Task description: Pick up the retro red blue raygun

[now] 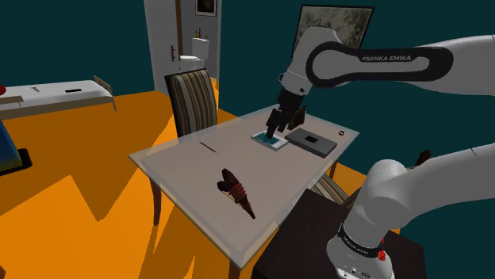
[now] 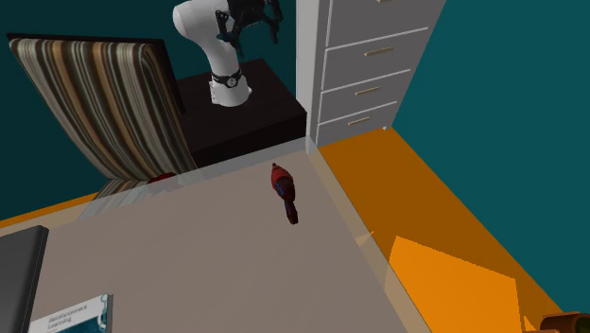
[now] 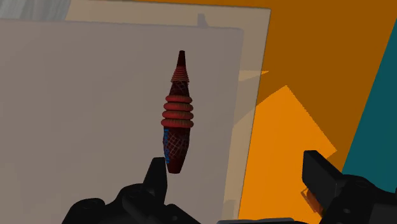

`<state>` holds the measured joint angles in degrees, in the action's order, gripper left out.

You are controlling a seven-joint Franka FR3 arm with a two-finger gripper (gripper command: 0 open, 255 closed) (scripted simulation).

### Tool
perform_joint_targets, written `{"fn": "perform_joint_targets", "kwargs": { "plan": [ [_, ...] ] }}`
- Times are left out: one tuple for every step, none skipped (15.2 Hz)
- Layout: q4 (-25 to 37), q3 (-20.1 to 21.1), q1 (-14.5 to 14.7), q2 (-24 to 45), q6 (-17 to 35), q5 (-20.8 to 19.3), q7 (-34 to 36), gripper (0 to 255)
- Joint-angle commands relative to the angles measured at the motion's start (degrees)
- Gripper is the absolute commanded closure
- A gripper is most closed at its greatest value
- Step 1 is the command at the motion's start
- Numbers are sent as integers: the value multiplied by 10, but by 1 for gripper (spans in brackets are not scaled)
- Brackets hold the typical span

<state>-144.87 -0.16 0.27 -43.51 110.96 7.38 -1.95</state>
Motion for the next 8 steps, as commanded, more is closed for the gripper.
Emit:
{"fn": "perform_joint_targets", "kwargs": {
  "plan": [
    [-35, 6, -3, 9, 55, 1, 6, 0],
    [-52, 10, -4, 15, 81, 2, 10, 0],
    [-67, 14, -5, 22, 108, 3, 14, 0],
    [-82, 18, -6, 30, 136, 4, 17, 0],
    [-96, 22, -7, 41, 164, 6, 21, 0],
    [-109, 26, -8, 52, 193, 7, 25, 0],
    [-121, 29, -9, 66, 222, 8, 29, 0],
    [-131, 33, -10, 81, 252, 9, 33, 0]
  ]
}}
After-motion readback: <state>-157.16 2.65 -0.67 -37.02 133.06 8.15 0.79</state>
